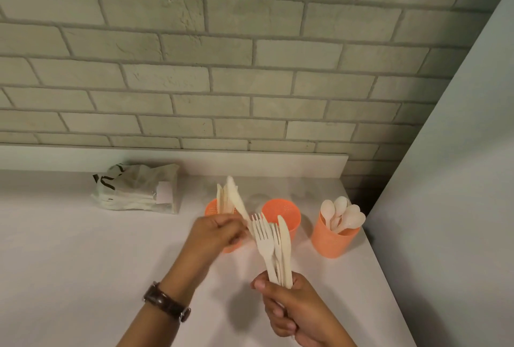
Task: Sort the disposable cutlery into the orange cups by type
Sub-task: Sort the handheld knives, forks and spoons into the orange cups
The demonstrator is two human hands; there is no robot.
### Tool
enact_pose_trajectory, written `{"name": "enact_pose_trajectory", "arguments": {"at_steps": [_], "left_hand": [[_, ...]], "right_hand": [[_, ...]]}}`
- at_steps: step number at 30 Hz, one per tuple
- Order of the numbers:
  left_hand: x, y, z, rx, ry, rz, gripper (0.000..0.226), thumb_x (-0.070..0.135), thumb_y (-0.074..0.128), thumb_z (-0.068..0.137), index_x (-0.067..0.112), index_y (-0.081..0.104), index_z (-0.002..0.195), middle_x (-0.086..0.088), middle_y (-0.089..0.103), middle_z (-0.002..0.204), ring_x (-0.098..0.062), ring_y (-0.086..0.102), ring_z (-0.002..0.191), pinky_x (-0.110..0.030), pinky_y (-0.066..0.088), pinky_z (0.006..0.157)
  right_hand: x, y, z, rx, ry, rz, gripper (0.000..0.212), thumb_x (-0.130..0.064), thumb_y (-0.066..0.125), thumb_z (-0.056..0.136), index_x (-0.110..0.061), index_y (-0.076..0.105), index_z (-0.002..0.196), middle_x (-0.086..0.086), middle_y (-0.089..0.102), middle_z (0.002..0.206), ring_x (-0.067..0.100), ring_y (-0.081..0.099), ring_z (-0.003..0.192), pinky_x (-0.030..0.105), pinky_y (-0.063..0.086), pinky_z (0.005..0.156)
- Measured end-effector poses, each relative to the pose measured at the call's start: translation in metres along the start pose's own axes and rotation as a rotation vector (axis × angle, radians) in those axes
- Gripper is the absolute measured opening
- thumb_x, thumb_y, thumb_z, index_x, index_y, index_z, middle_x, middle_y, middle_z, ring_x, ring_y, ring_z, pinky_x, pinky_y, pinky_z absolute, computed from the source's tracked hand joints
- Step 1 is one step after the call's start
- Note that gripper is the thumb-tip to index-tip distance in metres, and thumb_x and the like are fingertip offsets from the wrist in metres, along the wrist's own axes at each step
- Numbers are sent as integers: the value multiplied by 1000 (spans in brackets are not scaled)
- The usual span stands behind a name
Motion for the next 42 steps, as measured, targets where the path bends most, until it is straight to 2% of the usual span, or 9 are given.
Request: {"name": "enact_pose_trajectory", "arguments": {"at_steps": [6,14,18,21,24,29,34,38,42], "left_hand": [[17,-60,44,383,153,36,12,6,64,83,4,73,92,1,67,61,-8,60,60,-21,48,66],[-34,-56,68,386,56,350,31,24,71,80,9,69,107,-2,70,104,-21,63,102,-26,43,89],[-22,-37,37,405,129,302,17,25,74,76,19,69,90,8,67,90,-17,58,68,-18,40,61],[-15,8,-3,153,179,228,11,16,79,70,19,69,65,10,65,60,-6,49,53,-11,38,52],[-17,48,-35,-48,223,281,11,24,82,64,26,71,63,10,67,68,-1,47,52,-10,36,52],[-21,56,-41,14,244,373,11,33,79,67,33,68,70,18,66,76,-4,55,61,-14,44,60],[-10,45,-33,12,155,118,14,11,82,65,19,71,65,8,68,58,-5,59,54,-15,50,59],[18,5,-9,186,211,-43,14,6,78,68,17,69,67,10,67,54,1,57,51,-7,45,54],[34,-45,26,395,312,98,10,19,78,72,19,67,73,9,67,67,5,58,54,-2,44,56]], "right_hand": [[8,-11,4,179,-8,17,17,-14,66,86,-7,55,74,3,31,44,11,22,30,13,19,38],[4,-20,6,304,-63,22,19,-13,64,86,-6,50,77,2,33,45,14,28,30,16,20,42],[-5,-25,3,391,-142,-74,23,-11,73,76,-6,50,80,2,40,49,18,38,27,16,28,35],[-8,-30,2,477,-192,-184,21,2,66,80,-8,49,84,-3,43,46,18,40,27,18,29,32],[-9,-25,5,499,-217,-258,19,5,57,84,-10,51,92,-4,50,50,7,46,31,17,32,32],[-7,-11,5,484,-275,-384,13,-23,49,74,-33,49,83,-1,60,85,9,59,73,23,50,71],[-7,-8,4,314,-234,-213,48,-9,70,56,-11,53,102,-5,53,56,5,43,35,17,32,36],[-2,-14,0,209,-145,26,59,-17,81,51,-8,46,97,-2,36,50,10,25,34,15,22,39],[-4,-17,-1,179,-100,144,41,-26,73,76,-11,49,106,1,34,55,10,22,35,15,18,39]]}}
Point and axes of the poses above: each hand's wrist, its own z-axis towards the middle knuckle, its own y-axis out of the palm, x = y × z, the point moved 6 cm from there along z, towards the middle knuckle
